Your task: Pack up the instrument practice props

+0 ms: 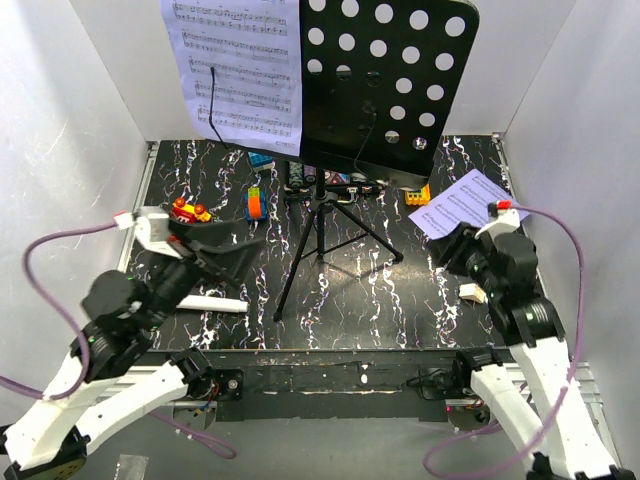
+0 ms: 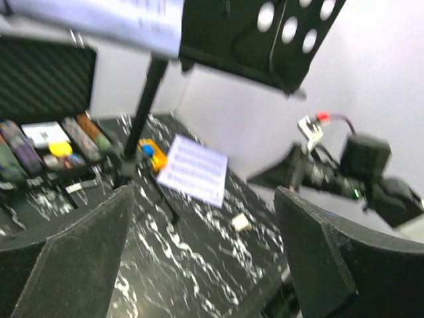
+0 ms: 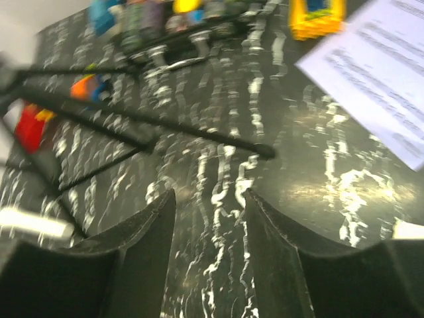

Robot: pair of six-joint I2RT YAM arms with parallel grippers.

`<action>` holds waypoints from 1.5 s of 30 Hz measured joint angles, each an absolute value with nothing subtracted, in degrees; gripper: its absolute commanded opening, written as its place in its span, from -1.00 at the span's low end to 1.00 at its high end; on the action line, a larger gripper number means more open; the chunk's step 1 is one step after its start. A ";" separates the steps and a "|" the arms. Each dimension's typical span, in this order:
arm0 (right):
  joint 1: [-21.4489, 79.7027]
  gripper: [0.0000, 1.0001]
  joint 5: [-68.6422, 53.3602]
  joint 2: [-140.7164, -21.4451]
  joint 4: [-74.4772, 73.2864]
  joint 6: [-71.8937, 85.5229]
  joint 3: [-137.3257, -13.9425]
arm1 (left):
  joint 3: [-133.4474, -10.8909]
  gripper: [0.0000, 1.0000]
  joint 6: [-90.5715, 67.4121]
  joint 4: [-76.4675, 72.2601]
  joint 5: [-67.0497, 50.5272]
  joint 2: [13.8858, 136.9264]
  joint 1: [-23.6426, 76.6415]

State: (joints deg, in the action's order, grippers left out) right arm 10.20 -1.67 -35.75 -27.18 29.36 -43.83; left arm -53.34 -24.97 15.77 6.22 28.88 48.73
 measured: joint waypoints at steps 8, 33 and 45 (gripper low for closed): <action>34.39 0.01 3.97 -25.89 -27.68 19.92 -45.25 | -70.74 0.77 -16.53 22.70 17.54 33.63 48.73; 77.71 0.26 31.33 -58.96 -21.76 -1.39 -79.55 | -105.03 0.60 -3.92 34.00 35.40 64.12 48.73; 79.20 0.34 39.18 -69.78 -3.81 -9.26 -88.75 | -96.95 0.57 1.39 27.49 37.28 58.67 48.73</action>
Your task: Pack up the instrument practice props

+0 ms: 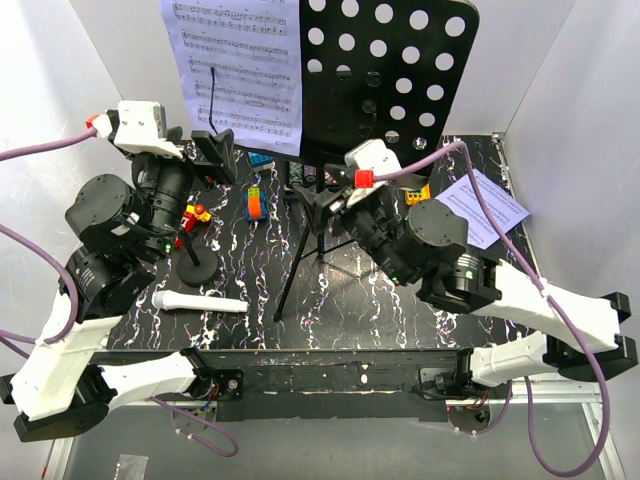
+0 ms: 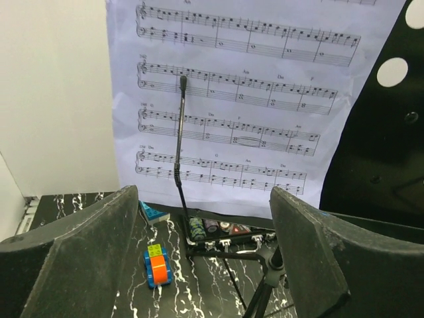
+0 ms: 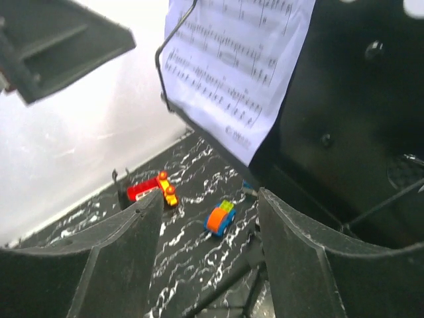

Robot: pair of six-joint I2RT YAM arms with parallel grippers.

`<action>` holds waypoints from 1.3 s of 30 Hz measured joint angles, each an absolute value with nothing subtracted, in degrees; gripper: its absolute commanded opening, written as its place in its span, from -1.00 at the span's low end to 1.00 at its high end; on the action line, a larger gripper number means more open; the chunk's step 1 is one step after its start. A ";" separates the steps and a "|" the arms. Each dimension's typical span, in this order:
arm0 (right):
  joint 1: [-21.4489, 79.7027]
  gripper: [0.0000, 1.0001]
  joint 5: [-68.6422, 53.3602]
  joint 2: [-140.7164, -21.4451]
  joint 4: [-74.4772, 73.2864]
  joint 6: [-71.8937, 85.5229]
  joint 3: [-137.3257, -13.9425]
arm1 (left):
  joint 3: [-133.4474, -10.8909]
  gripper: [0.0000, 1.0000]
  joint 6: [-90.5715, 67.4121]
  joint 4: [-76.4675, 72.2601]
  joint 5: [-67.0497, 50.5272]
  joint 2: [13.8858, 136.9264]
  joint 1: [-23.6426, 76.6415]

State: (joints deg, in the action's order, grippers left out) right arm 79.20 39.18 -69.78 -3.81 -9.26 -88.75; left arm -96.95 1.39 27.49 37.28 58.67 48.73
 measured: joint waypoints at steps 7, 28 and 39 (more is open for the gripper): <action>79.18 0.45 46.04 -79.83 2.00 -11.55 -98.94 | -95.72 0.43 4.73 23.05 39.13 57.47 48.75; 71.29 0.46 47.88 -87.74 -18.06 7.70 -112.33 | -92.31 0.44 6.00 20.47 40.82 57.04 48.77; 69.06 0.29 45.12 -92.92 -22.61 12.38 -115.85 | -92.27 0.44 5.98 20.29 40.36 56.36 48.77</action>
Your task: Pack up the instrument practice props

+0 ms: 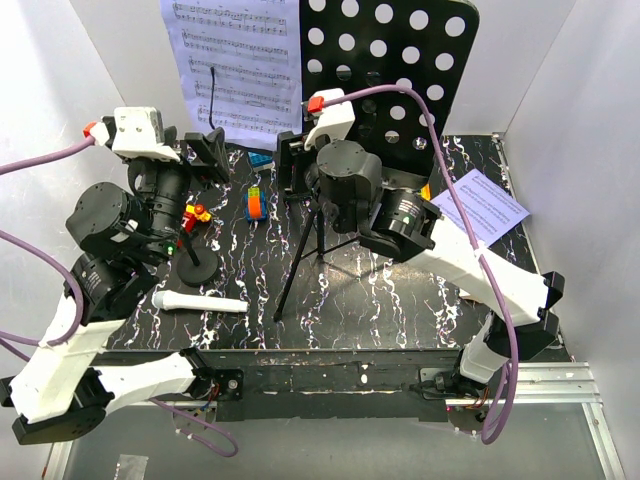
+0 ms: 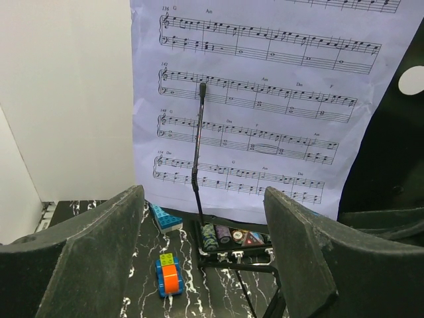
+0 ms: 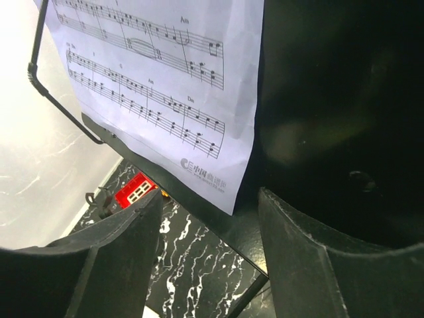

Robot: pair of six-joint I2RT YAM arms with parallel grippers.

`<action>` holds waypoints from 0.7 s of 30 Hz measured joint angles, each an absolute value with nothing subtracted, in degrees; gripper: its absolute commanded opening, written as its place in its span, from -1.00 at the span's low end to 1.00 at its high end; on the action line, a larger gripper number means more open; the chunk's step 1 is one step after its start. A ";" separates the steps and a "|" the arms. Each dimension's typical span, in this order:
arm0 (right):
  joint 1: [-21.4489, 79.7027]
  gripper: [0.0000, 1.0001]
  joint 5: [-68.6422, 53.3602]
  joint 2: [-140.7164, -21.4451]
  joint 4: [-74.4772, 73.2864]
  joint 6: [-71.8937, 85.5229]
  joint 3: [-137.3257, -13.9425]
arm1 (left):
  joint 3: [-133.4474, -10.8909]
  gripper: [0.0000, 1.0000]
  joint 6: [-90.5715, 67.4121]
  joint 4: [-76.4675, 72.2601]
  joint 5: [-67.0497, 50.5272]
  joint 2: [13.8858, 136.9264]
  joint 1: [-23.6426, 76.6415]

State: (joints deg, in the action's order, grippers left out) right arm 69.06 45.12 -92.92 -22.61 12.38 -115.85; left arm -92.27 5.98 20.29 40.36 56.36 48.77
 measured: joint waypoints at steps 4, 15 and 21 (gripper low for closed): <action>68.84 0.08 44.49 -93.49 -22.87 13.37 -117.43 | -91.92 0.34 6.04 19.97 40.16 56.01 48.77; 68.62 -0.53 43.46 -94.13 -22.55 13.23 -118.37 | -90.37 -0.11 10.31 18.35 41.06 56.84 48.77; 68.62 -0.97 43.31 -94.15 -22.13 12.58 -118.34 | -90.00 0.37 13.23 16.21 41.98 57.91 48.77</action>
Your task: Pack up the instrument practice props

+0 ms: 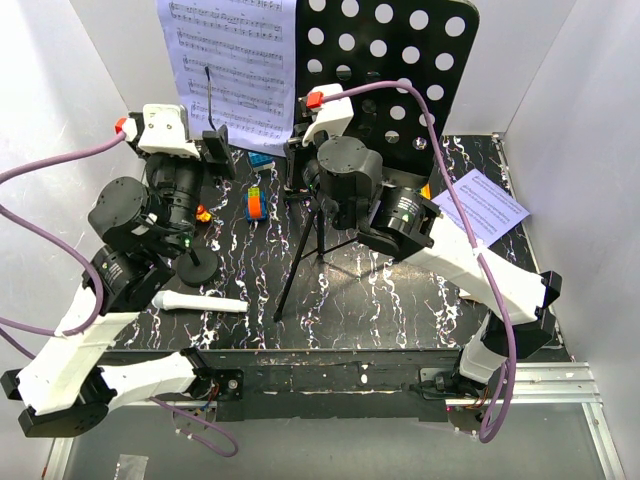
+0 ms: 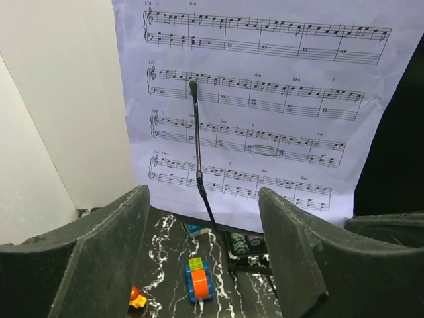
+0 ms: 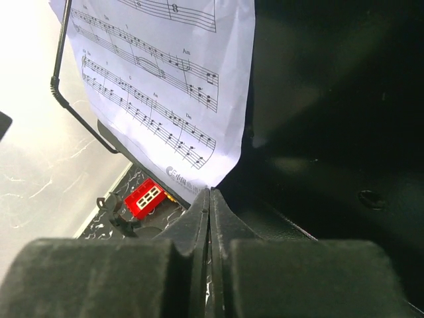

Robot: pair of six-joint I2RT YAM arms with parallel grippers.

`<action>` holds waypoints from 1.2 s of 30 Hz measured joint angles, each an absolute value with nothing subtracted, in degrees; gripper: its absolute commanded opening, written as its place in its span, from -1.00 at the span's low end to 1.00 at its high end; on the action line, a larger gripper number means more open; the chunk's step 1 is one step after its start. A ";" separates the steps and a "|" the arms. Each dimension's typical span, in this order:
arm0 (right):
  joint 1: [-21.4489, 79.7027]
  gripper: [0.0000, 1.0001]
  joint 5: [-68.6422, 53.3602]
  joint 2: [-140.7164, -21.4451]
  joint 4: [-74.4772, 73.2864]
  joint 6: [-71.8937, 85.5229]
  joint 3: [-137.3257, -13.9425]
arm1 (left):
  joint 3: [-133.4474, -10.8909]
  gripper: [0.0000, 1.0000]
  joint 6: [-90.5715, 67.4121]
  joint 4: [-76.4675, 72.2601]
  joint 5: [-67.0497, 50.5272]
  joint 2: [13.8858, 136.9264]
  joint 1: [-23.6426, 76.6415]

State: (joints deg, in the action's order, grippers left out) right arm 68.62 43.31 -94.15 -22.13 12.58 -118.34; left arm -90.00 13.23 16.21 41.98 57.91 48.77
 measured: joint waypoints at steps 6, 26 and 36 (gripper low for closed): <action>68.60 -0.97 43.31 -94.11 -20.21 11.77 -116.75 | -87.61 0.34 17.28 11.38 43.72 58.13 48.77; 68.60 -0.50 43.24 -85.89 -14.90 9.02 -105.95 | -84.09 -0.01 18.68 3.42 42.83 62.94 37.85; 68.60 0.20 40.56 -85.86 -14.13 8.84 -105.71 | -83.37 0.12 11.20 4.80 37.28 61.08 36.86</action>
State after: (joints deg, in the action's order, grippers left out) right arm 68.60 40.56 -85.86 -14.13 8.84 -105.71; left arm -83.37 11.20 4.80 37.28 61.08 36.86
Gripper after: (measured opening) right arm 0.570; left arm 0.537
